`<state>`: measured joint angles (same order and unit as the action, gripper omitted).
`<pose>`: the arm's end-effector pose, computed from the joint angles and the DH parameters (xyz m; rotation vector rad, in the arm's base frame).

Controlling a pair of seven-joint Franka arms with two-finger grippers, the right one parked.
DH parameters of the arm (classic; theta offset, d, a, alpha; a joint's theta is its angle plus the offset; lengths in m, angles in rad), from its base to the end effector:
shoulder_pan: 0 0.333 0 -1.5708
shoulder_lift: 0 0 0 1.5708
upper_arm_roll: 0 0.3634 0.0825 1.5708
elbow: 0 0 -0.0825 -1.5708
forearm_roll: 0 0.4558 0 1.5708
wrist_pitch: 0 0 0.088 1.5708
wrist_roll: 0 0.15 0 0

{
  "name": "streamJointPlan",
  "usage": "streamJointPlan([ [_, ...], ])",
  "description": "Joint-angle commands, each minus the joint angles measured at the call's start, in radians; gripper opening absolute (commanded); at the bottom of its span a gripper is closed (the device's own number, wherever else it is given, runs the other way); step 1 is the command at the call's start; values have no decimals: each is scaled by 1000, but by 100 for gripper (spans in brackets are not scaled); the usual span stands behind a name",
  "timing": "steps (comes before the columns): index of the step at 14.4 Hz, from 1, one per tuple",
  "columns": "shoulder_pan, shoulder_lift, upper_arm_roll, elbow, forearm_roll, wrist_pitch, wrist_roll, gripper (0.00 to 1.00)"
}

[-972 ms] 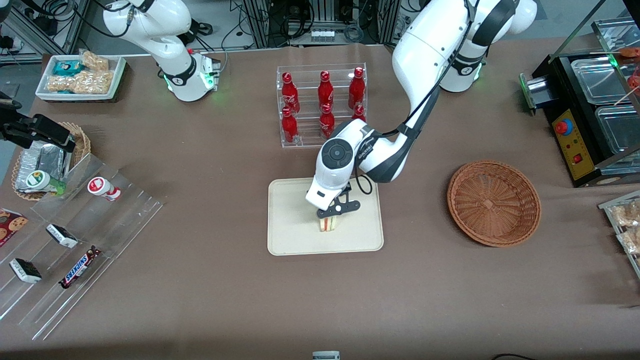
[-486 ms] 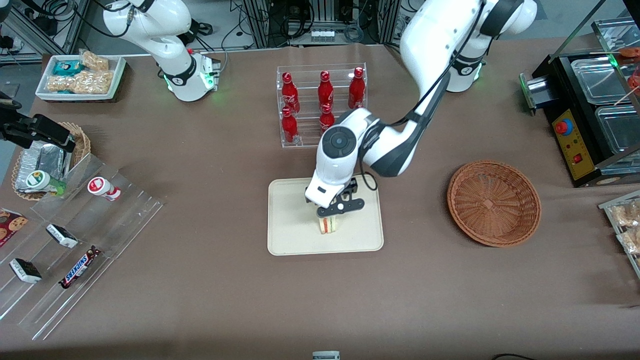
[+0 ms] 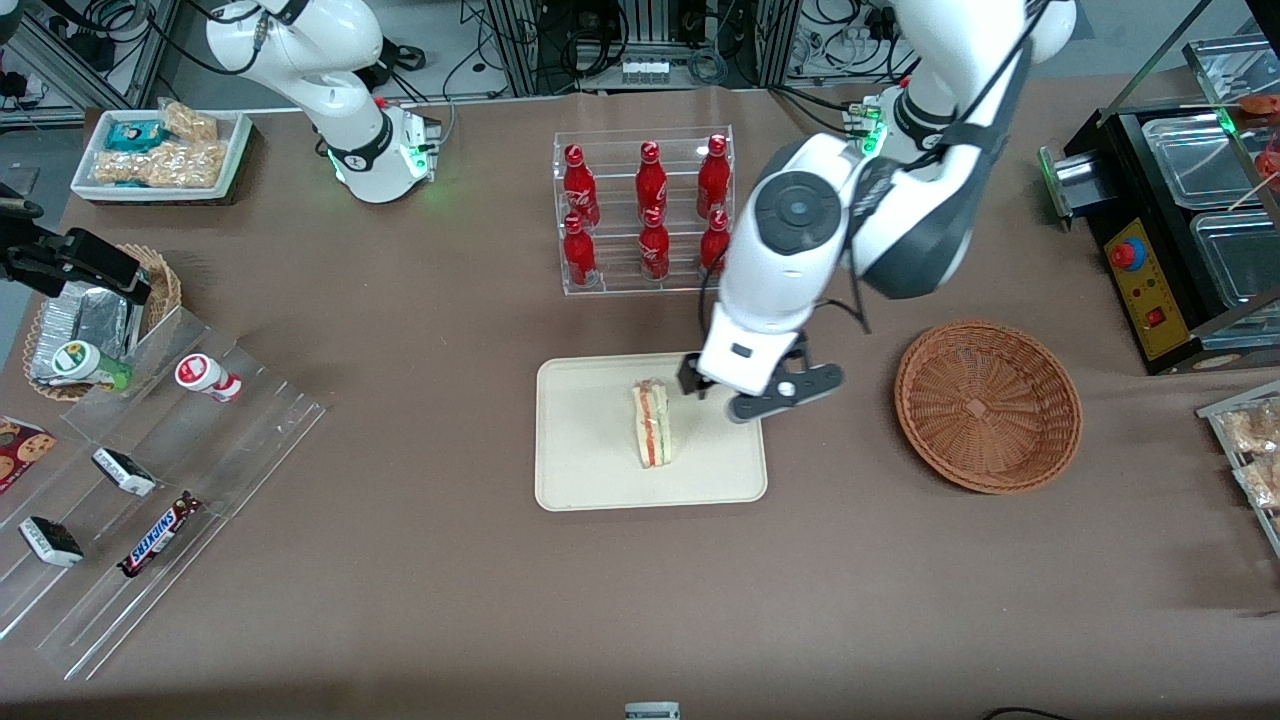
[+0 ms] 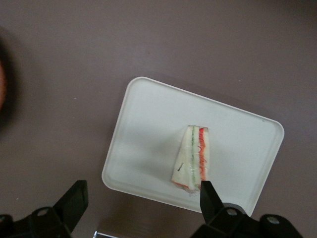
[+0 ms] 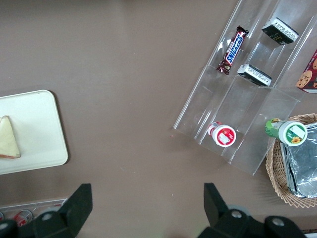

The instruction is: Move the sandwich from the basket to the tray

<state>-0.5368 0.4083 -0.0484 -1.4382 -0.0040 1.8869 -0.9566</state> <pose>0.6486 -0.4241 0.4431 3.0418 0.5801 0.0206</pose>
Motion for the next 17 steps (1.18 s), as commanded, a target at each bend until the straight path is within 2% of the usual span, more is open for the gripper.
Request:
streamJointPlan([
  [1,86,-43,-5,-63,-7,-38,53,100],
  [4,207,-152,-5,-194,-13,-43,232,100],
  [8,334,-255,-5,-297,-14,-66,436,100],
  [17,465,-391,15,-292,-11,-247,809,100],
])
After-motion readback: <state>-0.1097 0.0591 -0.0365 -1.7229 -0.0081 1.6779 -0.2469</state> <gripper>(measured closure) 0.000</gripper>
